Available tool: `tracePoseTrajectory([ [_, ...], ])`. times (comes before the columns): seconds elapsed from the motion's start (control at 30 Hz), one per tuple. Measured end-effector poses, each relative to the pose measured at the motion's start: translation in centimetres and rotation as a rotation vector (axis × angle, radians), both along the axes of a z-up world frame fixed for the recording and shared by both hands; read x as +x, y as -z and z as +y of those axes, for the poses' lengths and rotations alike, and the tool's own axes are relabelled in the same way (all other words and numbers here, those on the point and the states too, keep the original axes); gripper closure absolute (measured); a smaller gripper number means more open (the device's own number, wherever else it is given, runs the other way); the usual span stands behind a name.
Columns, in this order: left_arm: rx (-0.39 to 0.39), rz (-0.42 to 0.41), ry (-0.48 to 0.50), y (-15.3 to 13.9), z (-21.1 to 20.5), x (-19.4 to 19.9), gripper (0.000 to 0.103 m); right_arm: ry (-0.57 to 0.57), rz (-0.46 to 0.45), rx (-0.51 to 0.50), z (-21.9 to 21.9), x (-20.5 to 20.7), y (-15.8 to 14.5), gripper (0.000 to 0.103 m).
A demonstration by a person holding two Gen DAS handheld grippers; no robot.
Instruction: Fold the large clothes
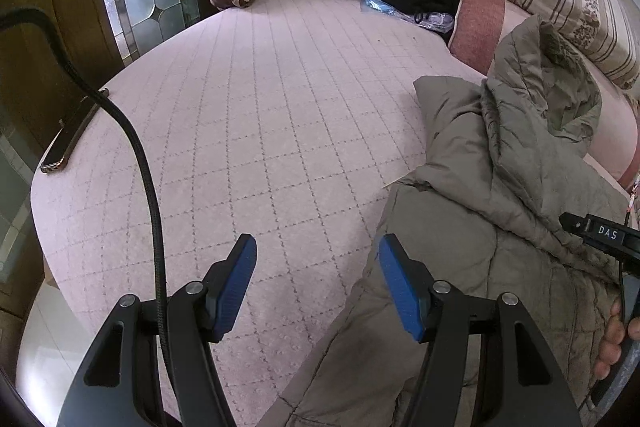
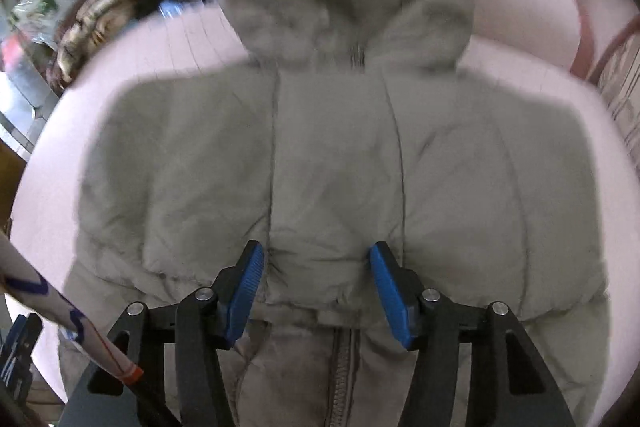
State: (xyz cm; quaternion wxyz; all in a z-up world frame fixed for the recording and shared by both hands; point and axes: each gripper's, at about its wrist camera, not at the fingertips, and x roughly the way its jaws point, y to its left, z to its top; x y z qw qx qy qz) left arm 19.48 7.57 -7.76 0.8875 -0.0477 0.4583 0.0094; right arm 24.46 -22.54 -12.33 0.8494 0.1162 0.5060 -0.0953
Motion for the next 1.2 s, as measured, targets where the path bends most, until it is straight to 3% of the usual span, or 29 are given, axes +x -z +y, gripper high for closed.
tracePoseTrajectory([
  [0.33,-0.099,0.031,0.053,-0.1,-0.9,0.2,0.040,-0.007,-0.056,-0.078,-1.0,-3.2,-5.5,0.038],
  [0.47,-0.083,-0.027,0.061,-1.9,-1.5,-1.1,0.040,0.024,-0.071,-0.116,-2.4,-4.0,-7.9,0.038],
  [0.6,-0.128,-0.083,0.094,-5.0,-2.2,-3.2,0.040,0.057,-0.105,-0.160,-3.7,-3.9,-11.3,0.038],
  [0.8,-0.069,-0.166,0.171,-6.6,-4.6,-3.8,0.036,0.090,-0.153,-0.230,-5.4,-2.4,-16.8,0.028],
  [0.93,0.016,-0.239,0.131,-4.7,-4.4,-2.6,0.036,0.132,-0.174,-0.196,-7.2,0.4,-19.2,0.027],
  [1.0,0.056,-0.225,0.124,-3.9,-4.4,-1.4,0.036,0.164,-0.185,-0.172,-8.3,2.4,-20.0,0.026],
  [1.2,0.035,-0.167,0.083,-2.4,-3.9,2.8,0.036,0.276,-0.260,0.037,-11.8,10.0,-20.3,0.013],
])
